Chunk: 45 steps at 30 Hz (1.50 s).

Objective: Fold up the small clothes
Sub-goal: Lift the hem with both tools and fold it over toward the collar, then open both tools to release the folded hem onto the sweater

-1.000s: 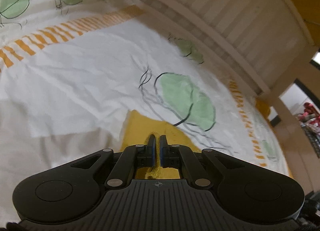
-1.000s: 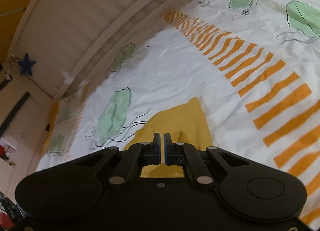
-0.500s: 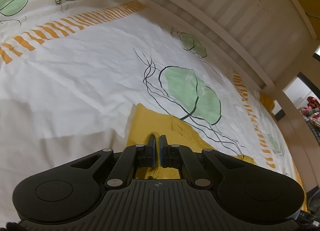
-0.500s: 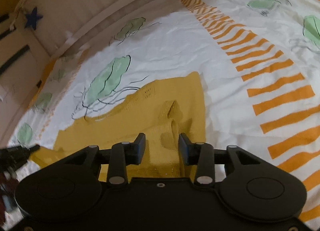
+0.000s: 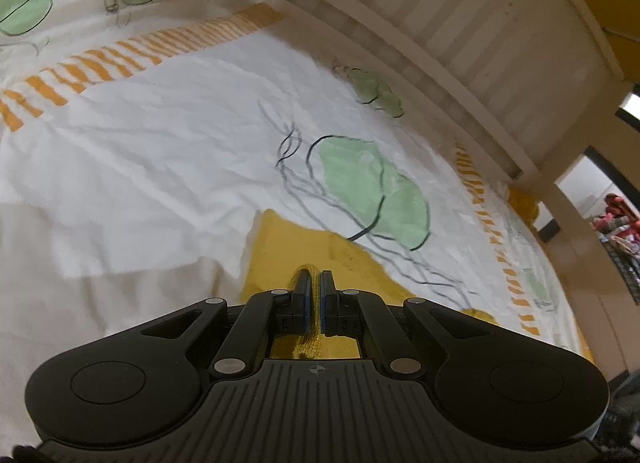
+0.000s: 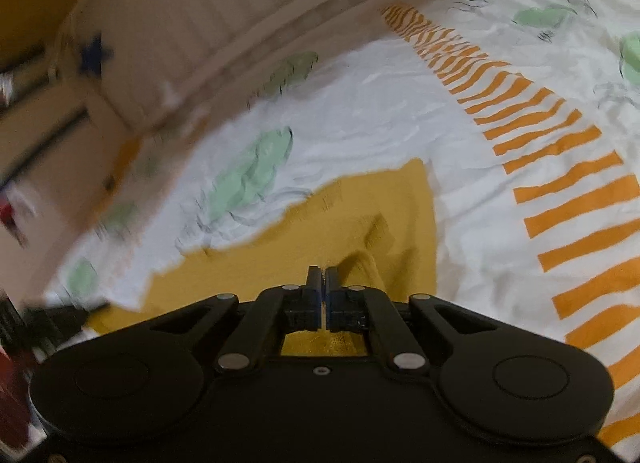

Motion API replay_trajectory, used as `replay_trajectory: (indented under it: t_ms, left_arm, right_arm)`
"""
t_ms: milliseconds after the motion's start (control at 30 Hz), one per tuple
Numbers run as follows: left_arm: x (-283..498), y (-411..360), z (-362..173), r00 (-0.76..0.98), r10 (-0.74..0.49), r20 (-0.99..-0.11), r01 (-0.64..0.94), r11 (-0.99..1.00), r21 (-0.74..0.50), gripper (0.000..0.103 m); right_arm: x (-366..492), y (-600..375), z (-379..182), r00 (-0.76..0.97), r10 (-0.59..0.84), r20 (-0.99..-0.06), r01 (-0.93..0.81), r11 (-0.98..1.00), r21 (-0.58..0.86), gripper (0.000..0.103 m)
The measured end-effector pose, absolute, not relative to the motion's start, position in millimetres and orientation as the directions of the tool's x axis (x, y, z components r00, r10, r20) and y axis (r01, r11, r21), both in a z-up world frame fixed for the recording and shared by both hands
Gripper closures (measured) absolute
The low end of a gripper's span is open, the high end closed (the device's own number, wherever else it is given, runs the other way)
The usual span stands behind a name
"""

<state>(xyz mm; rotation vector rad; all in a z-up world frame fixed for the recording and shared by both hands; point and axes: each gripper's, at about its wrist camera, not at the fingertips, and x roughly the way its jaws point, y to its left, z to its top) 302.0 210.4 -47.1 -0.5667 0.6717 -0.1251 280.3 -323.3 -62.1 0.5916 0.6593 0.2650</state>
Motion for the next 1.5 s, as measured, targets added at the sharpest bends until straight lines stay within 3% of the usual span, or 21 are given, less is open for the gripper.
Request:
replay_trajectory:
  t_ms: [167,667,733,800,833,933,967,1133,1200,1267,1500]
  left_arm:
    - [314.0,209.8,-39.5,0.792,-0.297,-0.533,-0.058,0.833,-0.55,0.099]
    - [359.6,213.1,-79.5,0.737,-0.25,-0.628,-0.174,0.828,-0.534,0.098]
    - [359.9,215.5,-81.9,0.721,-0.259,-0.642,-0.17,0.833,-0.527,0.095]
    - [357.5,219.6,-81.4,0.723,-0.248,-0.645,-0.174,0.838,-0.517,0.086]
    - [356.1,221.6,-79.9,0.73,-0.237,-0.641,-0.178,0.84,-0.513,0.08]
    - [354.4,225.4,-73.9,0.741,-0.223,-0.633,-0.18,0.843,-0.507,0.08]
    - [353.1,225.8,-71.1,0.743,-0.22,-0.632,-0.175,0.848,-0.5,0.08]
    - [338.2,218.7,-56.1,0.754,-0.202,-0.625,-0.111,0.899,-0.425,0.08]
    - [330.4,215.6,-53.3,0.755,-0.2,-0.624,-0.088,0.913,-0.399,0.08]
    - [322.5,214.7,-52.6,0.754,-0.207,-0.623,-0.074,0.916,-0.394,0.08]
    - [305.1,208.4,-53.6,0.74,-0.255,-0.622,-0.015,0.918,-0.395,0.08]
  right_arm:
    - [302.2,-337.5,-52.6,0.792,0.402,-0.459,-0.003,0.754,0.656,0.096]
    - [363.3,-360.9,-99.0,0.788,0.269,-0.554,0.206,0.733,0.648,0.097]
    - [358.2,-361.4,-96.7,0.791,0.27,-0.548,0.191,0.742,0.642,0.087]
    - [349.9,-359.4,-92.9,0.79,0.288,-0.541,0.159,0.756,0.635,0.086]
    - [346.2,-357.1,-90.7,0.786,0.293,-0.544,0.144,0.769,0.623,0.079]
    - [337.6,-348.5,-87.6,0.771,0.308,-0.558,0.099,0.806,0.583,0.05]
    - [336.5,-346.0,-88.0,0.764,0.312,-0.565,0.091,0.815,0.573,0.05]
    - [335.2,-336.9,-89.6,0.738,0.335,-0.586,0.06,0.832,0.551,0.05]
    - [336.1,-332.6,-87.5,0.725,0.354,-0.591,0.037,0.837,0.546,0.062]
    - [339.7,-324.0,-85.6,0.694,0.333,-0.638,0.051,0.862,0.505,0.092]
    - [358.3,-330.6,-75.1,0.726,0.414,-0.549,0.097,0.728,0.678,0.093]
